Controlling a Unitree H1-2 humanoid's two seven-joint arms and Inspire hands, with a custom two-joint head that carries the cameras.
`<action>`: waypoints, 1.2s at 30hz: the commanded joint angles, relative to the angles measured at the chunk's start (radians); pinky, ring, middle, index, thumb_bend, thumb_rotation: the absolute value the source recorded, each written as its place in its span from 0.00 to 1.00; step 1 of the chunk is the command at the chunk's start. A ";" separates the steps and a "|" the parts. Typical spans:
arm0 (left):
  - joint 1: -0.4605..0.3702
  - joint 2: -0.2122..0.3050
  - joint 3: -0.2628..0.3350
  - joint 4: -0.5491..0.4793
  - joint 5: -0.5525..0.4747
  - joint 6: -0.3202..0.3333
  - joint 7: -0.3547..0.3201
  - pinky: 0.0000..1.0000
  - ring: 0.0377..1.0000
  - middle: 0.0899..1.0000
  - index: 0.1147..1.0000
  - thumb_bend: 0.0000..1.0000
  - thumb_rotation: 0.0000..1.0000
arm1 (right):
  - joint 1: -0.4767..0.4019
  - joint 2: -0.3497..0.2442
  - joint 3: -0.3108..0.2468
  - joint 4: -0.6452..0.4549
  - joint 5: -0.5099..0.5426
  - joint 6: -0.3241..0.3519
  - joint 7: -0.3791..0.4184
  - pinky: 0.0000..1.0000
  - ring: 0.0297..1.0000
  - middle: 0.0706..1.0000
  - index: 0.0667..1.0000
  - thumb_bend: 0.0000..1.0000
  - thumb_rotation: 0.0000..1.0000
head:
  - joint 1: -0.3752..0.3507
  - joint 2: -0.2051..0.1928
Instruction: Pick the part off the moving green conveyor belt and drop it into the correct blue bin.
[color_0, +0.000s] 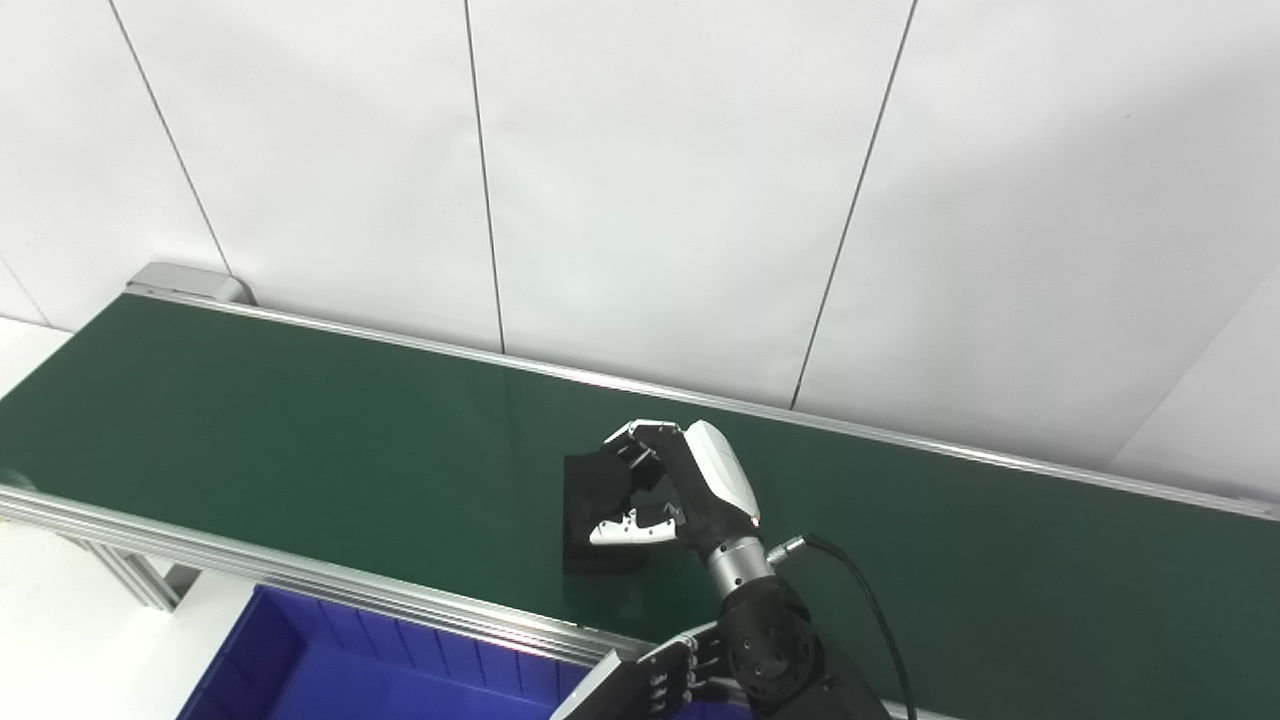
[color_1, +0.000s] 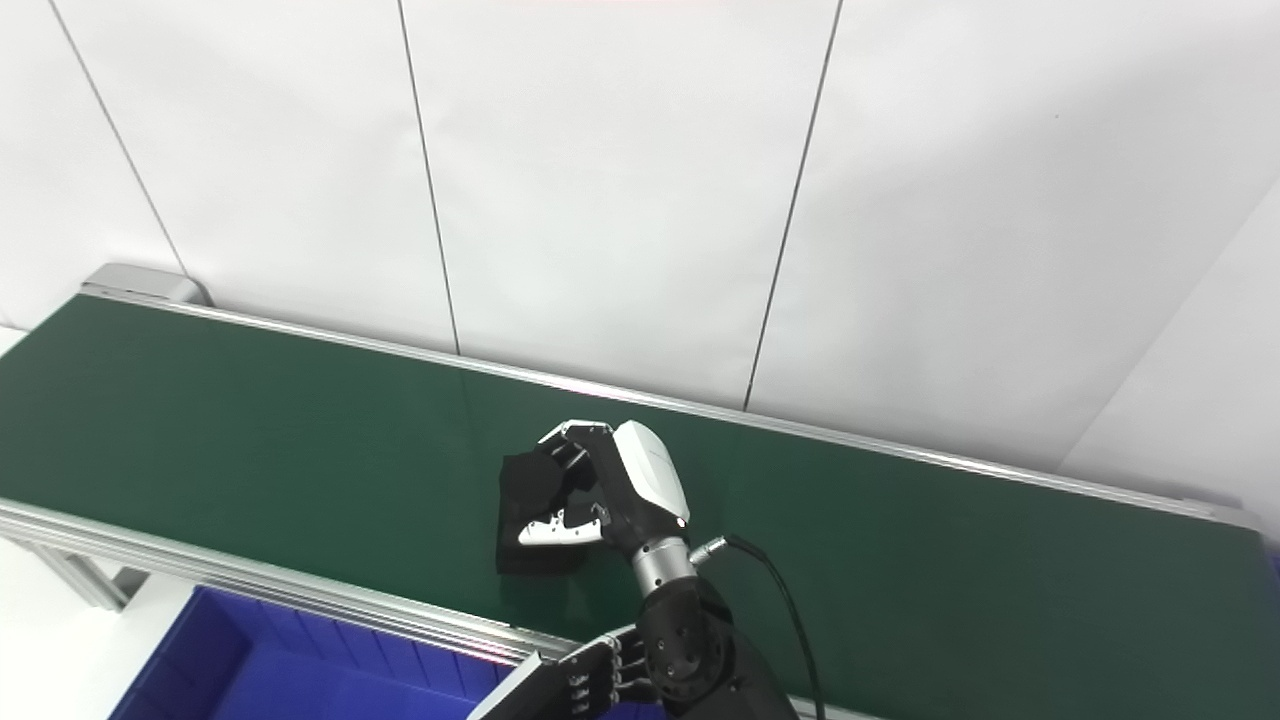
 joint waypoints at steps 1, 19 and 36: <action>-0.006 -0.006 -0.007 -0.047 -0.023 -0.020 -0.010 0.84 0.88 0.90 0.88 0.95 0.13 | -0.019 0.007 -0.016 -0.049 0.020 -0.063 -0.013 0.46 0.43 0.48 0.45 0.52 0.00 | -0.008 -0.001; -0.011 0.020 0.016 -0.028 -0.066 -0.044 -0.035 0.85 0.86 0.86 0.88 0.95 0.14 | 0.143 -0.116 -0.178 -0.676 0.141 0.096 0.149 0.42 0.44 0.45 0.46 0.52 0.00 | -0.111 0.003; -0.001 0.089 0.062 -0.056 -0.149 -0.039 -0.078 0.85 0.86 0.87 0.88 0.94 0.13 | 0.288 -0.175 -0.313 -1.119 0.159 0.286 0.209 0.40 0.42 0.46 0.46 0.52 0.00 | -0.346 0.068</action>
